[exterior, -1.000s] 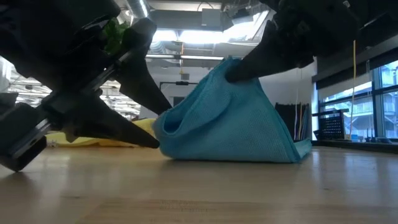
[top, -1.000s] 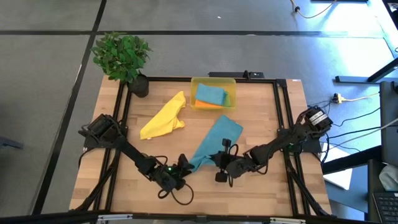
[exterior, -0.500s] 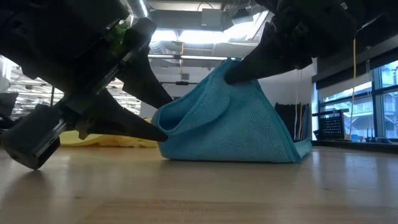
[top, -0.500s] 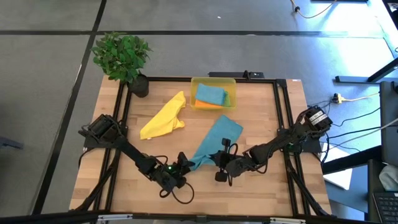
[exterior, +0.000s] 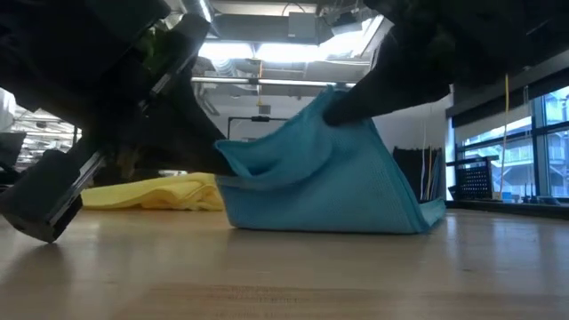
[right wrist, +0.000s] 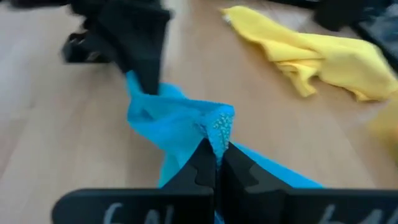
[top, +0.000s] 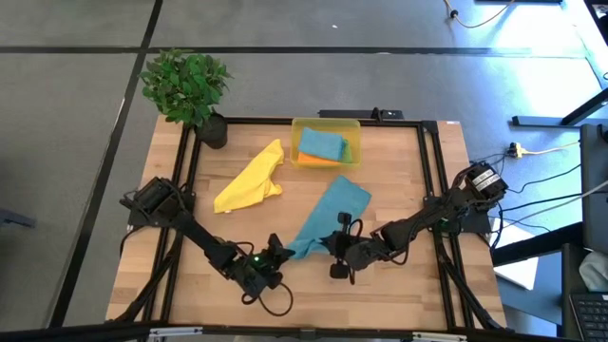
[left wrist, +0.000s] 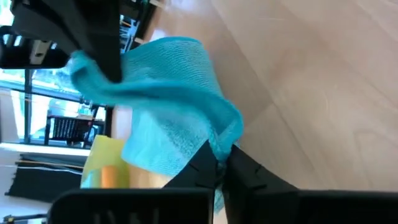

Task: Fold microfiber towels
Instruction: Fold the blue microfiber cloth

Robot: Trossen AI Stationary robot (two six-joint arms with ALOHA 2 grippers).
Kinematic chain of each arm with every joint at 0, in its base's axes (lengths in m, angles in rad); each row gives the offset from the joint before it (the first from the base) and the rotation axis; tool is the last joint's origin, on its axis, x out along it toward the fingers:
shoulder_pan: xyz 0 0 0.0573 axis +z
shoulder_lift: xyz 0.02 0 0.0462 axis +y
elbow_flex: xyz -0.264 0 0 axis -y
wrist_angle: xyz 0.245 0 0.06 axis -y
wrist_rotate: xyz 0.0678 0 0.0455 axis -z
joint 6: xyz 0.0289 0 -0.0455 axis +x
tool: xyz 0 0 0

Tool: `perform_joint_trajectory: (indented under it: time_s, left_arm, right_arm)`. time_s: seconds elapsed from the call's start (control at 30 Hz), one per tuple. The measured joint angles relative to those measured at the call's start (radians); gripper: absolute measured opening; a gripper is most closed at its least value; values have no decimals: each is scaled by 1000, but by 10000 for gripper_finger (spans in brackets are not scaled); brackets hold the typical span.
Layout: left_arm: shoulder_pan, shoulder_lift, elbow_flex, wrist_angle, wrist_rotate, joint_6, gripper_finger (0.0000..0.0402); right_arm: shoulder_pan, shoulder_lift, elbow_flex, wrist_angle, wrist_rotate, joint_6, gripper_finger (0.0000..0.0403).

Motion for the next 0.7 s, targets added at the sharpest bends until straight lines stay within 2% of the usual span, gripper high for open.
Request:
perform_joint_trajectory:
  time_s: [0.13,0.33,0.5,0.7]
  left_arm:
    - [-16,-36,-5,-14,27,-52,1]
    - [-28,-136,-1,-2,198,-142,0]
    - [-26,-176,0,5,345,-240,0]
    - [-12,-176,0,-7,526,-345,0]
  right_arm:
    - [1,0,0,-4,-128,-41,1]
    - [34,0,0,-11,-361,-36,1]
    - [81,0,0,-3,-500,44,2]
    - [144,0,-1,-26,-579,128,2]
